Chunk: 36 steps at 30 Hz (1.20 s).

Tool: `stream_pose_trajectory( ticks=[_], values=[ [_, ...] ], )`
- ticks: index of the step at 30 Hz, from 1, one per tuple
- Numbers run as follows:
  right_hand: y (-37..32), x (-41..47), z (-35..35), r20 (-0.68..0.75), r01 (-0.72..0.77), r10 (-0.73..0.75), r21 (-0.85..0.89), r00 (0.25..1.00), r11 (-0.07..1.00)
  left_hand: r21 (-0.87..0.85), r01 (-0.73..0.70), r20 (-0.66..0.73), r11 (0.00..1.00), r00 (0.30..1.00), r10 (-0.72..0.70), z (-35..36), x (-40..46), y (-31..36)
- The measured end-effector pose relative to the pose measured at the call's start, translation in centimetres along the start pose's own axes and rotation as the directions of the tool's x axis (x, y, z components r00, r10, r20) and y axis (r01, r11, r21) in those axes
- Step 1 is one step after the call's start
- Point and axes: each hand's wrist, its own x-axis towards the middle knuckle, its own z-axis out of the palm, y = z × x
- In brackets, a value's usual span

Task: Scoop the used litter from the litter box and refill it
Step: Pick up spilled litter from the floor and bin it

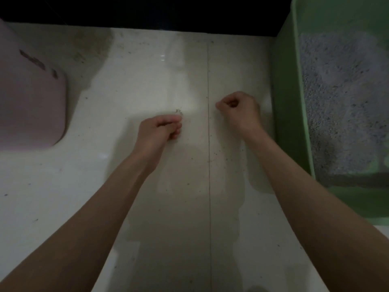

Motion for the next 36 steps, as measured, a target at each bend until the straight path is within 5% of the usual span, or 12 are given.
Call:
stream_pose_trajectory(
  ticks=[4,9,15,22,27,28,30,32,34,36],
  values=[
    [0.2,0.7,1.4,-0.05,0.087,-0.099,-0.201,0.994,0.976,0.289,-0.075,-0.002,0.954,0.997,0.079,0.5,-1.1,-1.0],
    [0.5,0.6,1.8,-0.042,0.097,-0.111,-0.251,0.993,0.963,0.623,-0.323,0.171,0.712,0.945,0.279,2.4,-2.4,-2.1],
    [1.6,-0.8,0.5,-0.14,0.039,-0.033,0.046,0.99,0.998,0.689,-0.494,0.342,0.53,0.867,0.363,4.8,-2.8,-3.5],
    [1.5,-0.1,1.5,-0.107,0.103,-0.114,-0.098,0.988,0.99,0.713,-0.499,0.361,0.493,0.863,0.353,5.0,-2.9,-3.5],
    [1.1,-0.3,1.7,-0.056,0.107,-0.12,-0.196,0.991,0.975,0.74,-0.555,0.439,0.38,0.827,0.352,5.0,-2.8,-3.9],
    [0.9,-0.5,1.5,-0.054,0.088,-0.098,-0.166,0.994,0.982,0.726,-0.546,0.421,0.419,0.834,0.357,5.0,-2.9,-3.8],
    [0.6,-1.5,0.8,-0.061,-0.02,0.026,0.112,0.998,0.993,0.634,-0.415,0.269,0.653,0.91,0.317,4.8,-3.1,-3.1],
    [0.4,-3.6,-0.2,0.067,-0.198,0.194,0.565,0.979,0.801,0.375,-0.183,0.131,0.909,0.981,0.143,4.1,-3.0,-2.3],
    [1.1,-5.8,-0.9,0.222,-0.32,0.247,0.808,0.943,0.495,0.166,-0.032,0.11,0.986,0.994,0.014,3.4,-3.1,-1.9],
    [2.1,-7.3,-1.3,0.237,-0.346,0.278,0.815,0.931,0.466,0.089,0.029,0.108,0.996,0.993,-0.039,3.0,-3.2,-1.7]
  ],
)
